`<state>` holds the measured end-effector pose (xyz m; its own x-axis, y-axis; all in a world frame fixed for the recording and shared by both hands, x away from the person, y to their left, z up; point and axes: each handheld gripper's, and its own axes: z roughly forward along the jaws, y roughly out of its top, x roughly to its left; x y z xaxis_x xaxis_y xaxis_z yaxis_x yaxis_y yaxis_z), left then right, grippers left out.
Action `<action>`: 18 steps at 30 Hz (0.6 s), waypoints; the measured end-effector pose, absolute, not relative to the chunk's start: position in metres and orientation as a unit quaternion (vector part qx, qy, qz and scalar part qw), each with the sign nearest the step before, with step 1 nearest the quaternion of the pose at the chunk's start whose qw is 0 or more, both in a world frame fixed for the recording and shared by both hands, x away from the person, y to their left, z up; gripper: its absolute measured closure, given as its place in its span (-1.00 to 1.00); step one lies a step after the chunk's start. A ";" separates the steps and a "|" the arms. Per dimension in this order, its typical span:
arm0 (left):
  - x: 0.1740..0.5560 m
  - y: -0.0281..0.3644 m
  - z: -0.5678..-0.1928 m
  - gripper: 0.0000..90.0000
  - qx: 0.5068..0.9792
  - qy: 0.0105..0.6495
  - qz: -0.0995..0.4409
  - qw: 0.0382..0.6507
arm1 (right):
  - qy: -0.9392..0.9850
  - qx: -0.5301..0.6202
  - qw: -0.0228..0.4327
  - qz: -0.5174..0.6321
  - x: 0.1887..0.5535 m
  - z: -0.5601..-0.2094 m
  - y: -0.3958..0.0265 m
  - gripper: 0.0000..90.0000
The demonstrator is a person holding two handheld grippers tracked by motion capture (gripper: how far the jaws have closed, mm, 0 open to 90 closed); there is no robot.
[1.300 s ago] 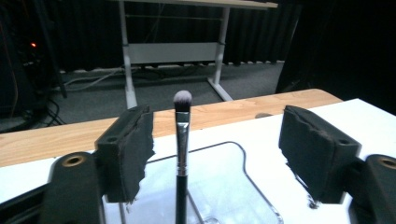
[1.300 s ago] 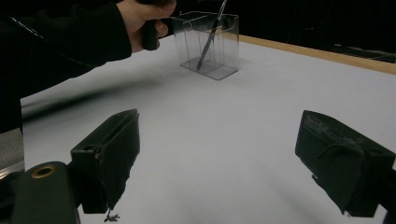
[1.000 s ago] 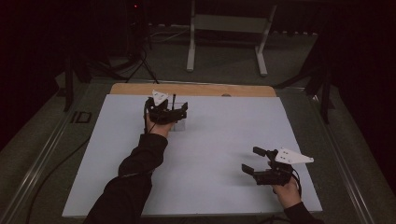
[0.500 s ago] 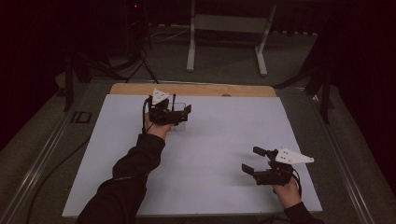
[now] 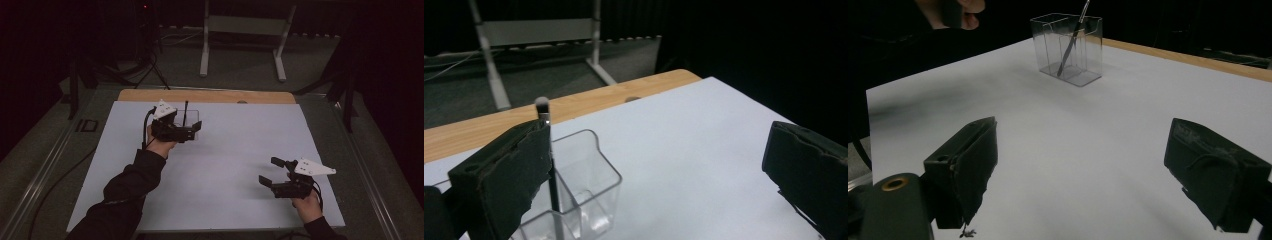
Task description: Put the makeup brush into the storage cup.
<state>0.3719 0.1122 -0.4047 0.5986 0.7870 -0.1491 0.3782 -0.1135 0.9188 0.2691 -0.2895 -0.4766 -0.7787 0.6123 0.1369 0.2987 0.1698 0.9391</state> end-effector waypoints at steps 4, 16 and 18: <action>0.362 0.118 -0.401 -0.98 0.726 0.394 0.192 0.530 | 0.752 0.303 0.138 0.569 0.269 -0.476 -0.290 -0.69; 0.336 0.132 -0.389 -0.98 0.734 0.367 0.184 0.542 | 0.753 0.303 0.139 0.568 0.269 -0.476 -0.289 -0.69; 0.332 0.134 -0.389 -0.98 0.734 0.363 0.181 0.544 | 0.752 0.303 0.138 0.568 0.269 -0.476 -0.289 -0.69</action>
<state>0.3318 0.1343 -0.3887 0.6708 0.7301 -0.1306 0.3370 -0.1432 0.9306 0.2690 -0.2894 -0.4763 -0.7784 0.6127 0.1365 0.2988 0.1704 0.9390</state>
